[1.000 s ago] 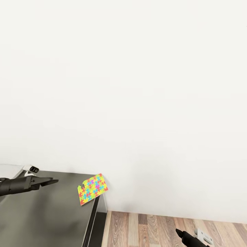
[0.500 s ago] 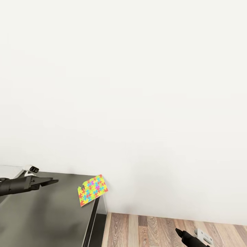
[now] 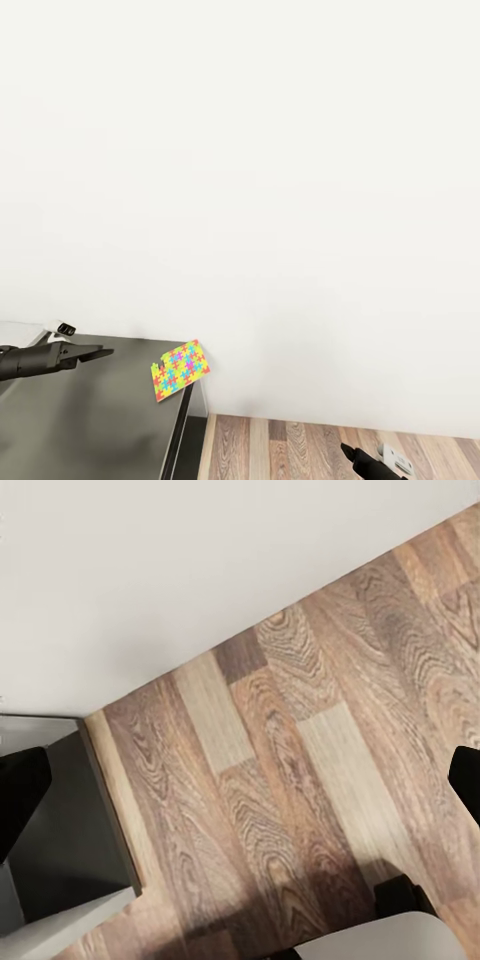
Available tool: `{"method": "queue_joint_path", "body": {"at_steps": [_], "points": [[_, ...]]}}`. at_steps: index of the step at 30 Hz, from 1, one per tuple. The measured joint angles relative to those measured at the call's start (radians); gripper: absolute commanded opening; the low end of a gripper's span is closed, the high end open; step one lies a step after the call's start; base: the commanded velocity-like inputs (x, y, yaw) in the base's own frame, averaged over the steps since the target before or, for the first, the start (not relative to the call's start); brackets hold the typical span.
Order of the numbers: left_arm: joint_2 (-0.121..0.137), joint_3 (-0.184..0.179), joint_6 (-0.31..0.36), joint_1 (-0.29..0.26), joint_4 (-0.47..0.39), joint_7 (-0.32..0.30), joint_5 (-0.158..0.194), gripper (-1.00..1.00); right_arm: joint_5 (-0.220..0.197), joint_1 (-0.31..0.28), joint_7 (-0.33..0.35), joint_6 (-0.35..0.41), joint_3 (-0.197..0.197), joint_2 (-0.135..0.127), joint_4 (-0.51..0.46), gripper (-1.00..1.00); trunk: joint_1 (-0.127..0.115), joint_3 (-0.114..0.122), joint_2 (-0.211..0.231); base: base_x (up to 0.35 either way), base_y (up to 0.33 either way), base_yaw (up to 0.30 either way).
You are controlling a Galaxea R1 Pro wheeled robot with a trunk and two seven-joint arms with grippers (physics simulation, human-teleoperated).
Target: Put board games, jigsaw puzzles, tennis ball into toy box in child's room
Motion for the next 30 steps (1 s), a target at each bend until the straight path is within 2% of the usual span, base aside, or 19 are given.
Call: {"method": "queue_joint_path", "body": {"at_steps": [30], "points": [[0.000, 0.000, -0.002, 0.000, 0.000, 0.000, 0.001, 1.00, 0.003, 0.000, -0.001, 0.000, -0.001, 0.000, 0.000, 1.00, 0.000, 0.048, 0.000, 0.000, 0.000, 0.000]]}}
